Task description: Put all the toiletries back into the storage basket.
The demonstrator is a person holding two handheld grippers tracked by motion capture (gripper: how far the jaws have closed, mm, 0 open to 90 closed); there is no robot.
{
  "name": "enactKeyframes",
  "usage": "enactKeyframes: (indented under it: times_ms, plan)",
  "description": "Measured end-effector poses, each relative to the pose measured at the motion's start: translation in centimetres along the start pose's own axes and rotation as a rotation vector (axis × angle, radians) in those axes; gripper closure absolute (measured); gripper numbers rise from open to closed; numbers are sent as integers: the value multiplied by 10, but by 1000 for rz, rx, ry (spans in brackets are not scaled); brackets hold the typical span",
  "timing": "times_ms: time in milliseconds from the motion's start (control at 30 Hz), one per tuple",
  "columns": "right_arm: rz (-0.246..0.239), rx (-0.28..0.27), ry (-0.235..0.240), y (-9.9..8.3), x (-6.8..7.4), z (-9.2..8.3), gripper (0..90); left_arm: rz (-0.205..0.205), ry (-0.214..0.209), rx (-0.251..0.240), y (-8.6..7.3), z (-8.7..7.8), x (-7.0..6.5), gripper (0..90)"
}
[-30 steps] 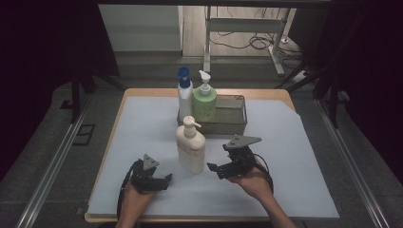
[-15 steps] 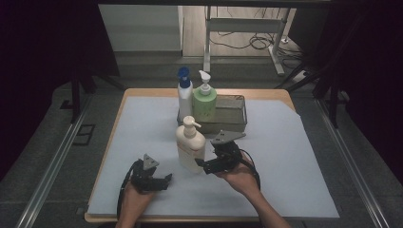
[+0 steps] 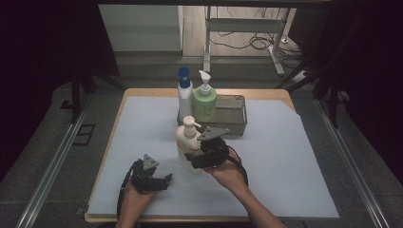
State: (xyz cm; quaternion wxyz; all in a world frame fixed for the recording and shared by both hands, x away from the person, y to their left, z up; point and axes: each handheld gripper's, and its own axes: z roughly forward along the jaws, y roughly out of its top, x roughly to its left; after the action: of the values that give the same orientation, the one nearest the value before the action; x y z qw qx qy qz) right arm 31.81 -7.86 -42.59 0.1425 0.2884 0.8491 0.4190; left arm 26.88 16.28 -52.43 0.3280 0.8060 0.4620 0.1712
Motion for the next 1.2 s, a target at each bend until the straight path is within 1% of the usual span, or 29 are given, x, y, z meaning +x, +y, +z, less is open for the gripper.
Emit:
enactKeyframes:
  times_ms: [167,333,500,600,833,933,1067,1200]
  plan:
    - [-7,-14,-14,5,3,5,283,-1,1,-1,0,0,0,119]
    - [-15,-16,-23,9,3,9,317,0,0,-1,0,0,0,119]
    - [-6,-14,-15,10,2,10,343,-1,0,-1,0,0,0,120]
    - [6,-1,3,11,0,9,357,-1,0,-1,0,0,0,119]
    - [-12,15,5,12,1,4,362,0,-1,0,0,0,0,119]
    - [-18,16,3,14,0,0,364,0,-1,0,0,0,0,119]
    - [-28,8,-13,15,0,-7,364,0,-2,2,0,0,0,119]
    - [-16,8,-7,16,-5,-16,365,0,-2,2,0,0,0,119]
